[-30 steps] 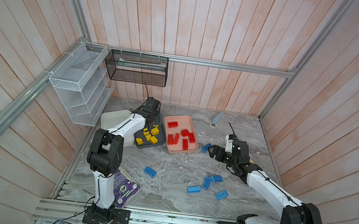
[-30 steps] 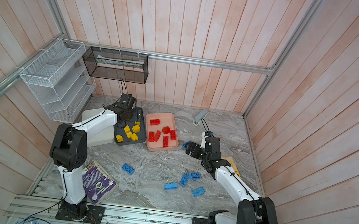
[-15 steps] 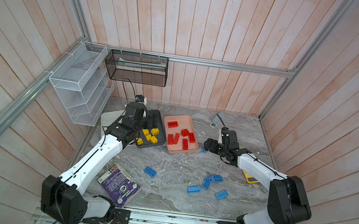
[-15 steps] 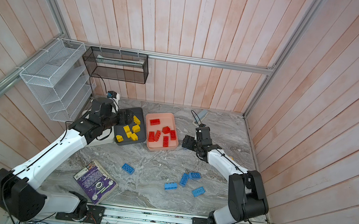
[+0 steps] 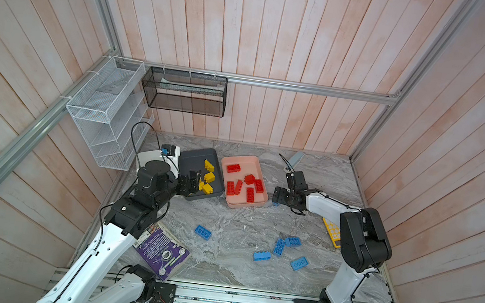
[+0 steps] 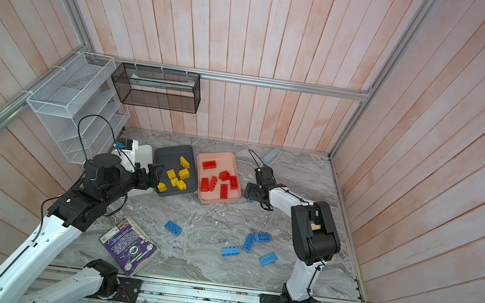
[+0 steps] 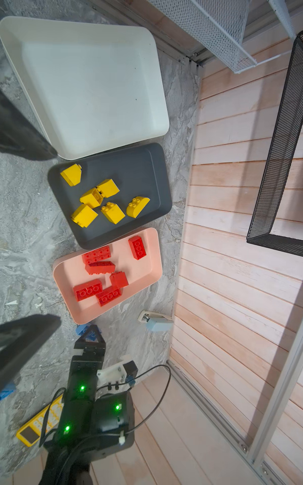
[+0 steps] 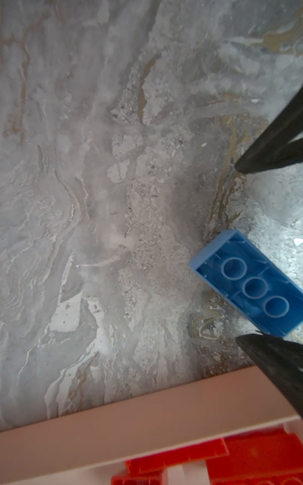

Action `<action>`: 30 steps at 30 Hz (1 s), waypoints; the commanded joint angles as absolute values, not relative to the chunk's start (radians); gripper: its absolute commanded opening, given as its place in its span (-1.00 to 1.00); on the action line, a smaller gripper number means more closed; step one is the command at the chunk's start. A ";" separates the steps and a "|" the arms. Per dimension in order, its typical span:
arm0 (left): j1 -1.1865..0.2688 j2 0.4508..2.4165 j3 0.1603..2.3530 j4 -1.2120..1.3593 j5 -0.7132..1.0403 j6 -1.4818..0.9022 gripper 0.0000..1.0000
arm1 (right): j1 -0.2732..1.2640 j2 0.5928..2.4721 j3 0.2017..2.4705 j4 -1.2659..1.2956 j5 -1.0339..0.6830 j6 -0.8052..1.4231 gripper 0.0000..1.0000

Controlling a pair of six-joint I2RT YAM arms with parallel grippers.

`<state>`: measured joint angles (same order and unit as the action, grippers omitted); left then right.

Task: Sort the legos into containers by color
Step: 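Grasp the blue brick by the pink tray with the right gripper while the left withdraws, then carry the blue brick over the gray tray toward the white tray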

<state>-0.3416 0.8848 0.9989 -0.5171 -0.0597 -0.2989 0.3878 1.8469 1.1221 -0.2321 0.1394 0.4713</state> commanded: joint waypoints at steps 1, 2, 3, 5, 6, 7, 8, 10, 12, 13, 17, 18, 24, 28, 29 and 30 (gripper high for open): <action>-0.343 0.858 0.972 -0.545 -0.056 -0.267 0.85 | 0.396 1.878 1.157 -0.271 0.215 0.480 0.91; -0.344 0.855 0.967 -0.545 -0.057 -0.266 0.85 | 0.397 1.884 1.158 -0.273 0.221 0.479 0.90; -0.343 0.851 0.961 -0.542 -0.058 -0.265 0.85 | 0.397 1.889 1.156 -0.276 0.229 0.479 0.89; -0.344 0.847 0.947 -0.536 -0.058 -0.264 0.85 | 0.399 1.893 1.150 -0.278 0.237 0.476 0.87; -0.343 0.845 0.941 -0.533 -0.057 -0.263 0.85 | 0.398 1.893 1.144 -0.281 0.241 0.474 0.86; -0.343 0.848 0.936 -0.529 -0.055 -0.263 0.85 | 0.399 1.889 1.138 -0.282 0.244 0.474 0.84; -0.344 0.847 0.930 -0.526 -0.055 -0.263 0.85 | 0.399 1.884 1.129 -0.284 0.246 0.474 0.83; -0.343 0.851 0.924 -0.522 -0.048 -0.263 0.85 | 0.400 1.865 1.103 -0.280 0.247 0.472 0.80; -0.343 0.852 0.918 -0.516 -0.044 -0.265 0.85 | 0.399 1.846 1.080 -0.278 0.249 0.470 0.77; -0.343 0.849 0.916 -0.514 -0.042 -0.264 0.85 | 0.399 1.836 1.069 -0.278 0.250 0.468 0.73; -0.343 0.851 0.910 -0.506 -0.038 -0.266 0.85 | 0.400 1.810 1.046 -0.274 0.244 0.459 0.47; -0.344 0.851 0.908 -0.505 -0.038 -0.265 0.86 | 0.399 1.807 1.043 -0.272 0.238 0.458 0.37; -0.341 0.853 0.902 -0.506 -0.042 -0.265 0.85 | 0.400 1.806 1.052 -0.263 0.192 0.457 -0.06; -0.341 0.848 0.900 -0.505 -0.047 -0.267 0.85 | 0.403 1.796 1.057 -0.264 0.177 0.459 -0.39; -0.342 0.846 0.900 -0.505 -0.048 -0.268 0.85 | 0.405 1.792 1.059 -0.268 0.179 0.459 -0.39; -0.341 0.841 0.902 -0.506 -0.048 -0.271 0.85 | 0.405 1.784 1.059 -0.271 0.182 0.460 -0.40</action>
